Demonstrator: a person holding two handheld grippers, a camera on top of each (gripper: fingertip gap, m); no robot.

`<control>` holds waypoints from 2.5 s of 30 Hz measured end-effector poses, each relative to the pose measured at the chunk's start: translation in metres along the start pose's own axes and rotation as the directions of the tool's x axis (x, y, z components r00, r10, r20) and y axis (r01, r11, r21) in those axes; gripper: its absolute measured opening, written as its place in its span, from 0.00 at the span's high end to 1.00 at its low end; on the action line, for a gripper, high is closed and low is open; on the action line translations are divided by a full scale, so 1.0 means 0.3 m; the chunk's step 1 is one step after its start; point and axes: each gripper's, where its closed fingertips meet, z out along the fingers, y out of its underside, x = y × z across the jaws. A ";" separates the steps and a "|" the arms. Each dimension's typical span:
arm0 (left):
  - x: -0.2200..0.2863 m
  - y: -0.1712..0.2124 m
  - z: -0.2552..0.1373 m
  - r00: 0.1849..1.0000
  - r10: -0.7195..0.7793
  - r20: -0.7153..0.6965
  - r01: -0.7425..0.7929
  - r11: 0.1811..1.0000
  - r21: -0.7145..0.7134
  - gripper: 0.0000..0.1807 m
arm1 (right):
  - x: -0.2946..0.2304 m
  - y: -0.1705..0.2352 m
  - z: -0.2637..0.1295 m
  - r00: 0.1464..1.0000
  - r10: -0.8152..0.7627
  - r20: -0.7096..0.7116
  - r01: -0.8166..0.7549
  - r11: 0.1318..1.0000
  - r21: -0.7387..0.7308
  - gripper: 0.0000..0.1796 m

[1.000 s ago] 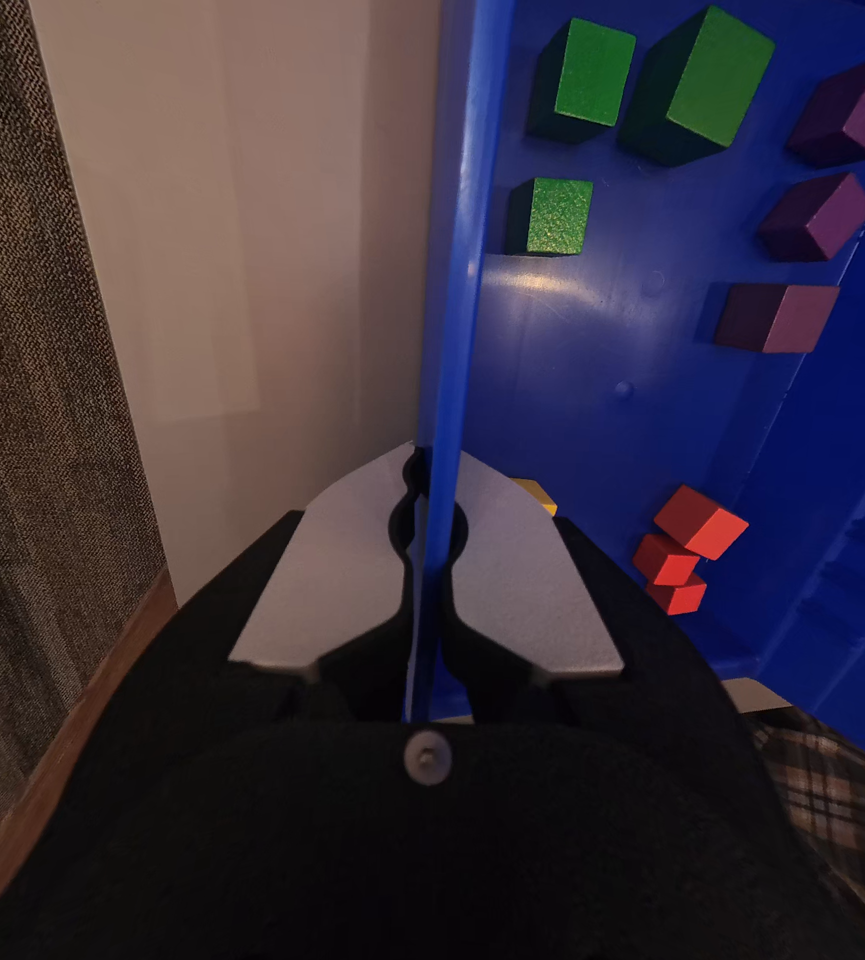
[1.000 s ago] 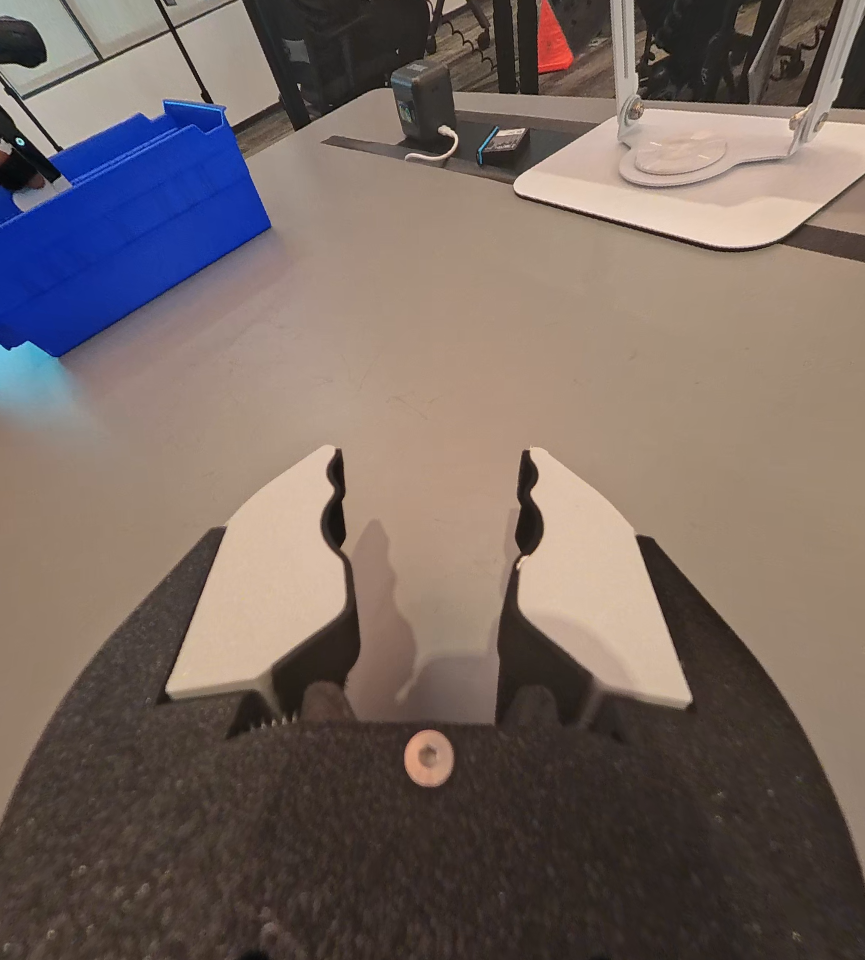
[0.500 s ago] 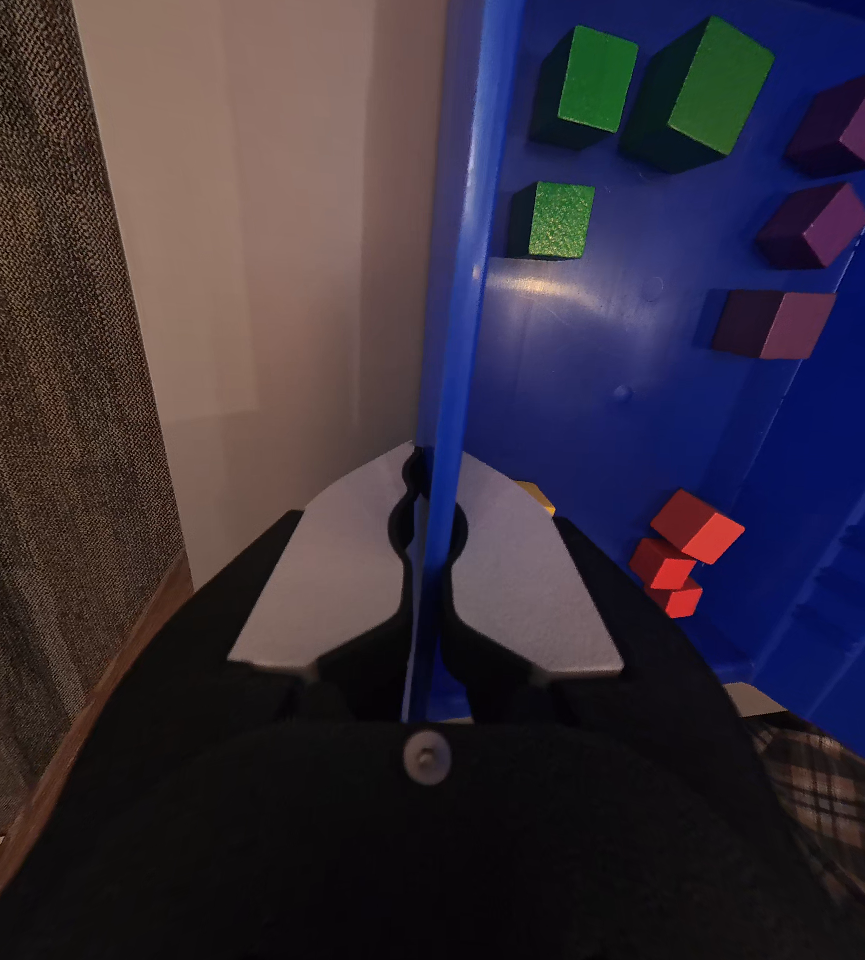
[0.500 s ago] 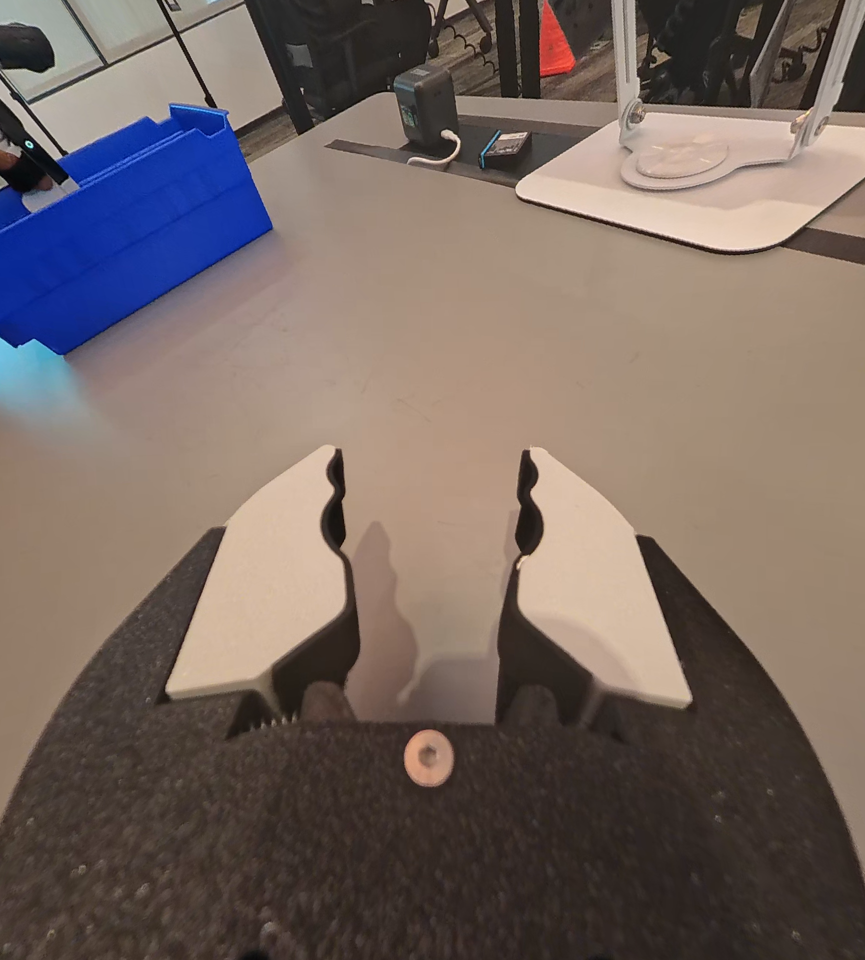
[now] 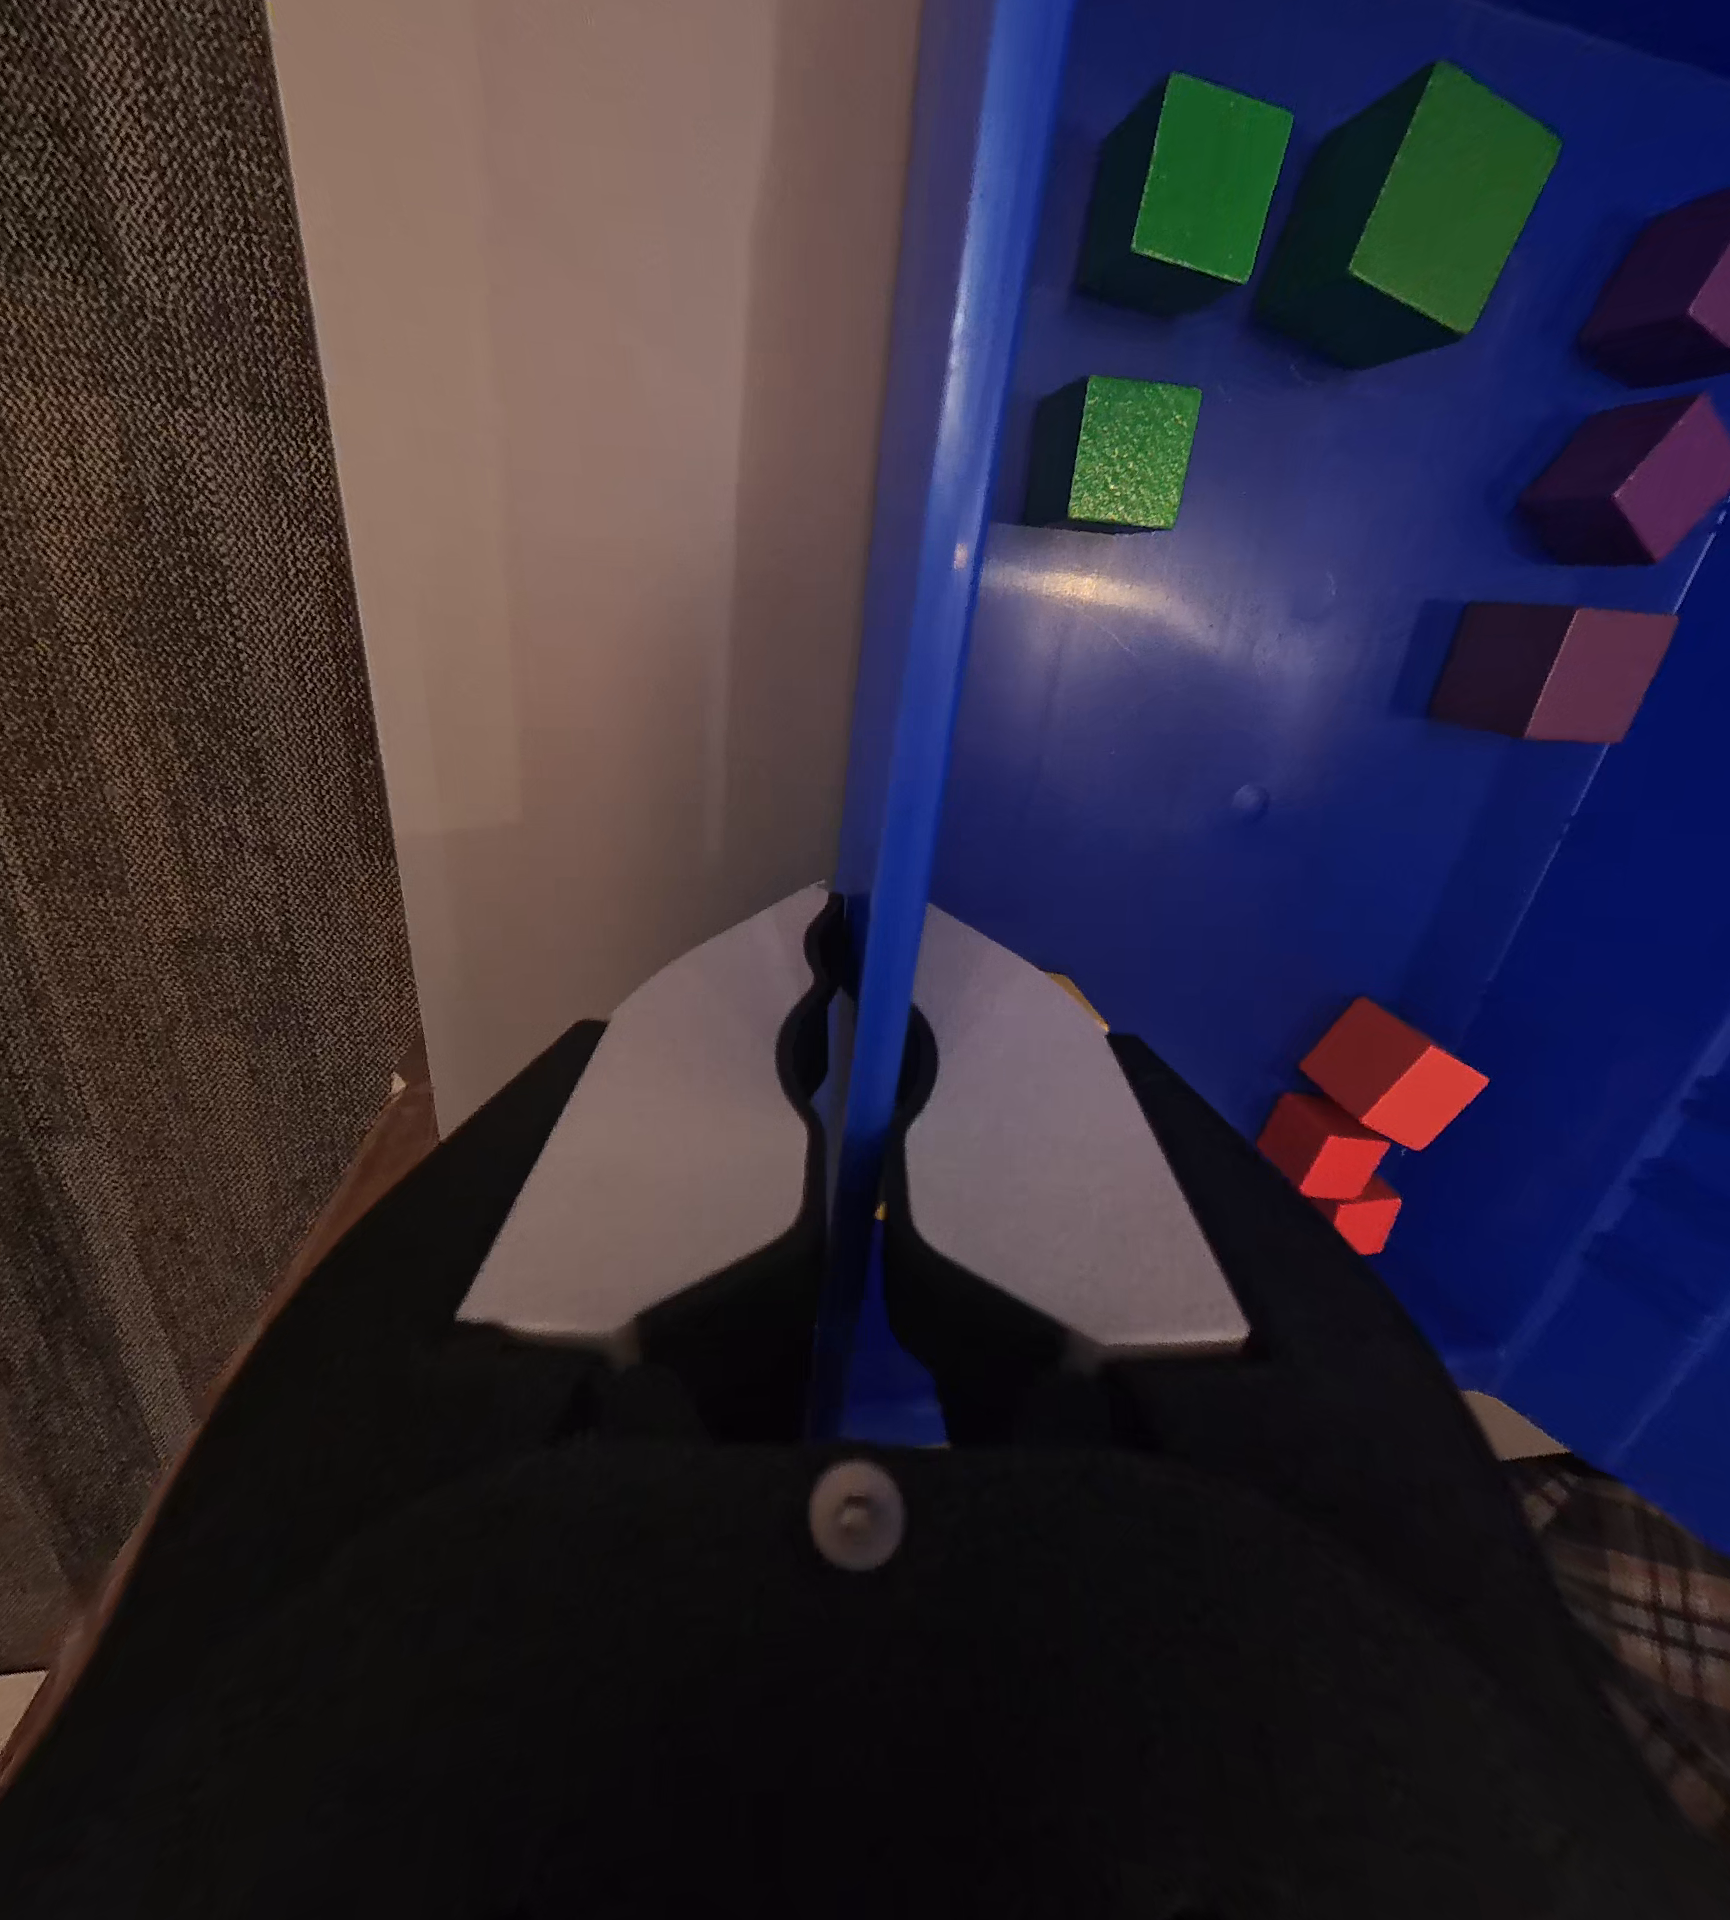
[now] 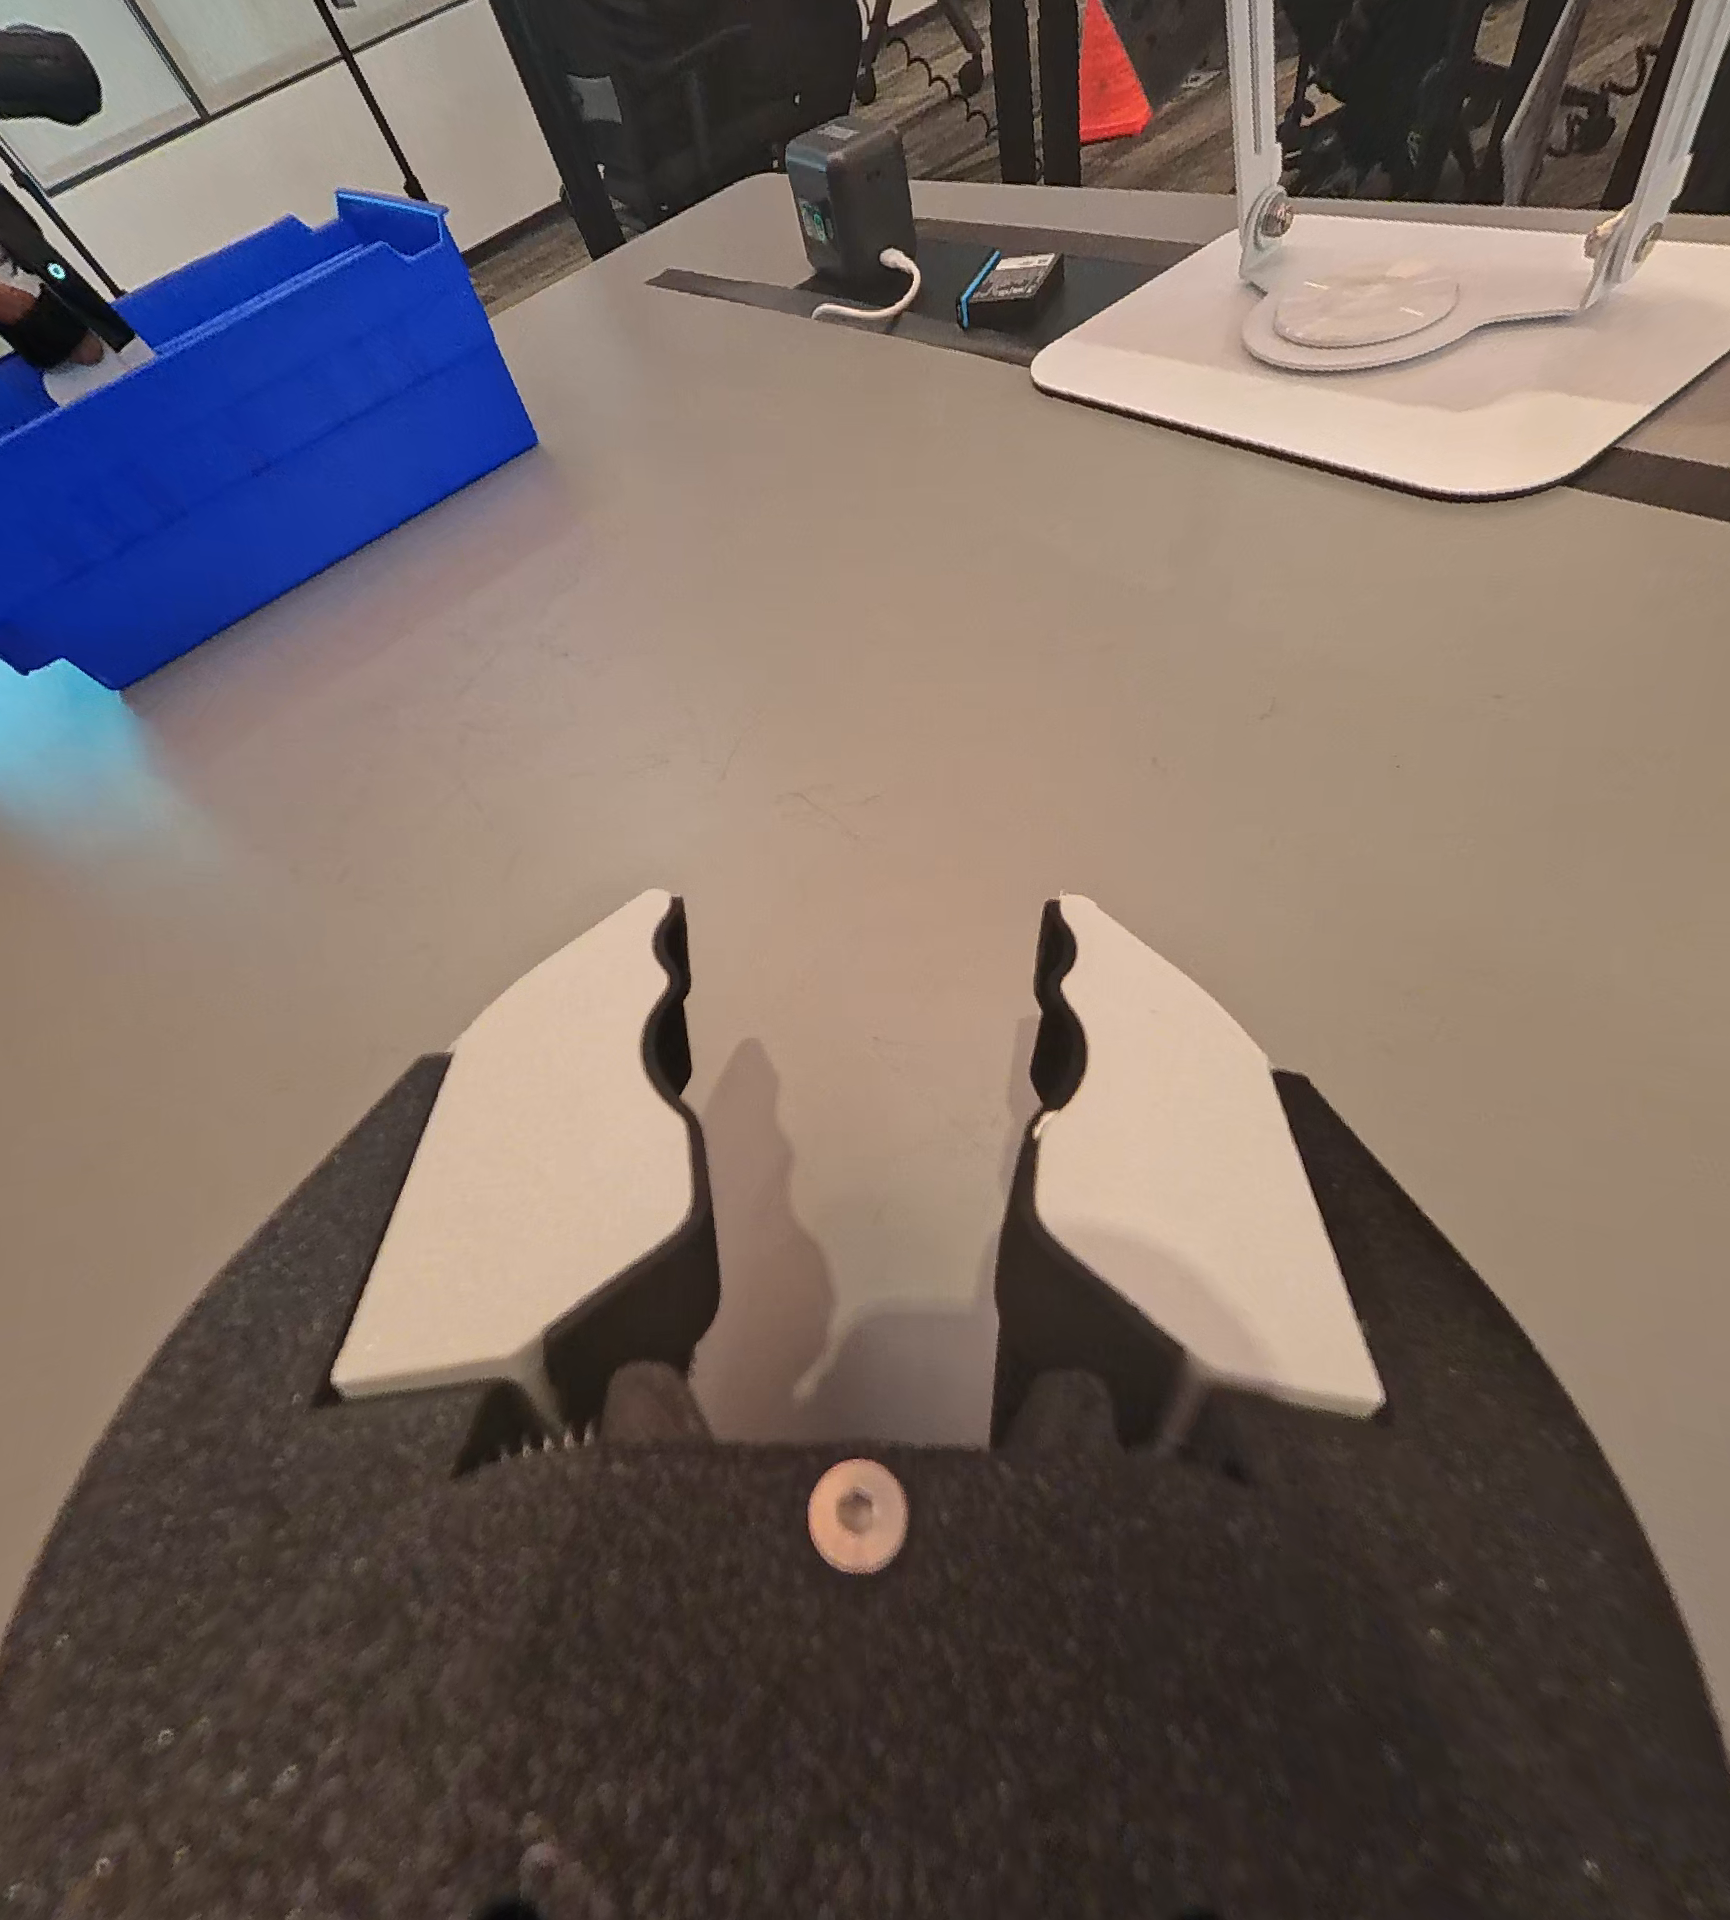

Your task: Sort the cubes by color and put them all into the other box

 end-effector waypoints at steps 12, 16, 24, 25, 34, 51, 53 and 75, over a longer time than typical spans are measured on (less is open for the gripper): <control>-0.026 -0.027 -0.001 1.000 -0.015 -0.010 0.015 1.000 0.014 0.97 | 0.003 0.006 -0.002 1.000 -0.002 -0.005 0.002 1.000 -0.009 0.64; -0.032 -0.030 -0.001 1.000 -0.017 -0.008 0.018 1.000 0.015 0.97 | 0.000 0.007 -0.001 1.000 -0.004 -0.002 0.004 1.000 -0.013 0.64; -0.047 -0.037 -0.002 1.000 -0.024 -0.007 0.024 1.000 0.016 0.97 | 0.003 0.014 0.002 1.000 0.001 -0.002 -0.001 1.000 -0.020 0.64; -0.048 -0.038 -0.002 1.000 -0.026 -0.009 0.026 1.000 0.016 0.97 | 0.004 0.015 0.002 1.000 0.002 -0.002 -0.002 1.000 -0.020 0.64; -0.058 -0.062 -0.047 0.999 -0.034 -0.034 0.037 0.994 0.103 0.88 | 0.003 0.013 0.003 1.000 -0.003 -0.001 0.003 1.000 -0.019 0.64; 0.268 -0.258 -0.642 0.990 0.139 -0.034 -0.073 0.693 0.717 0.61 | -0.012 -0.010 -0.001 1.000 -0.025 -0.003 0.025 1.000 0.004 0.64; 0.402 -0.271 -0.690 0.978 0.205 -0.036 -0.110 0.654 0.749 0.61 | -0.009 -0.009 0.000 1.000 -0.023 -0.004 0.023 1.000 0.003 0.64; 1.418 -0.077 -0.123 0.705 0.697 -0.131 -0.360 0.511 0.780 0.60 | 0.004 -0.031 -0.016 0.999 -0.040 -0.034 0.041 0.999 0.030 0.63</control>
